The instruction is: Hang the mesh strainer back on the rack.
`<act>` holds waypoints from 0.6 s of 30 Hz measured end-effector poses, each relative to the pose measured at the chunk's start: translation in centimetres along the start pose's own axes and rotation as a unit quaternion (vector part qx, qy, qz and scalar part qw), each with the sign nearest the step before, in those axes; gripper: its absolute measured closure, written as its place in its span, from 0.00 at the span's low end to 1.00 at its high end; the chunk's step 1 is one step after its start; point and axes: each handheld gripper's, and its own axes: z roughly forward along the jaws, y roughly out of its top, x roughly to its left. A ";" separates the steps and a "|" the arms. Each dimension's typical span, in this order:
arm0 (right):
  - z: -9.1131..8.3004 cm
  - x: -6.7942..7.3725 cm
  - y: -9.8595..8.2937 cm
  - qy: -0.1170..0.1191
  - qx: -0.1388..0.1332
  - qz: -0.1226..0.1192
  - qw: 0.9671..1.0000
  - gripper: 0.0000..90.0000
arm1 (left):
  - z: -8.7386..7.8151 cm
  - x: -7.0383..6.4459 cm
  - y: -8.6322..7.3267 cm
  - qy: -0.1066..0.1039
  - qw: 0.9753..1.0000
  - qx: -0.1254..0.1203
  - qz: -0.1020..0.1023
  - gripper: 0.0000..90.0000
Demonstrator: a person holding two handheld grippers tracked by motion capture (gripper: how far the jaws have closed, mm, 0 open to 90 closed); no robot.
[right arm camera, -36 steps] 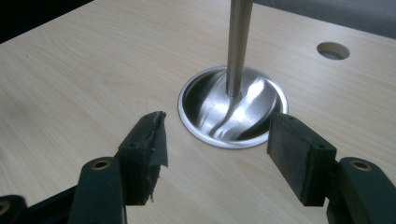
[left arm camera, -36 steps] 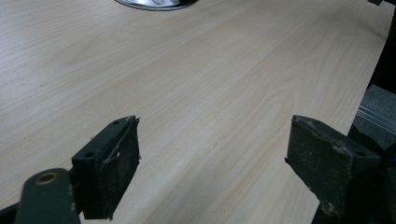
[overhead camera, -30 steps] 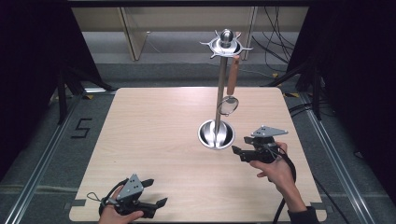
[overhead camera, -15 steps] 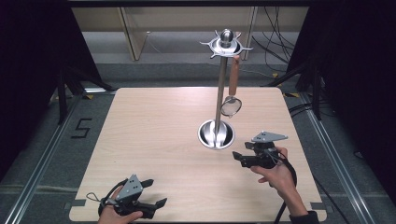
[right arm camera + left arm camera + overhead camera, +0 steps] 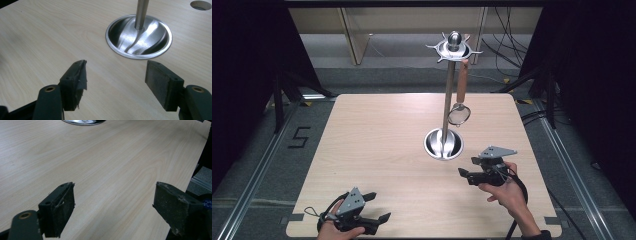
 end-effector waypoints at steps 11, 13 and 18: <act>0.0 0.5 -0.7 0.005 -0.001 -0.002 1.000 0.35 | -0.1 0.0 0.0 0.002 1.000 0.006 0.007 0.18; 0.0 0.6 -0.8 0.009 0.002 -0.003 1.000 0.34 | -0.1 0.0 0.0 0.002 1.000 0.006 0.007 0.18; 0.0 1.0 -1.1 0.010 0.001 0.005 1.000 0.34 | -0.1 0.0 0.0 0.002 1.000 0.007 0.007 0.18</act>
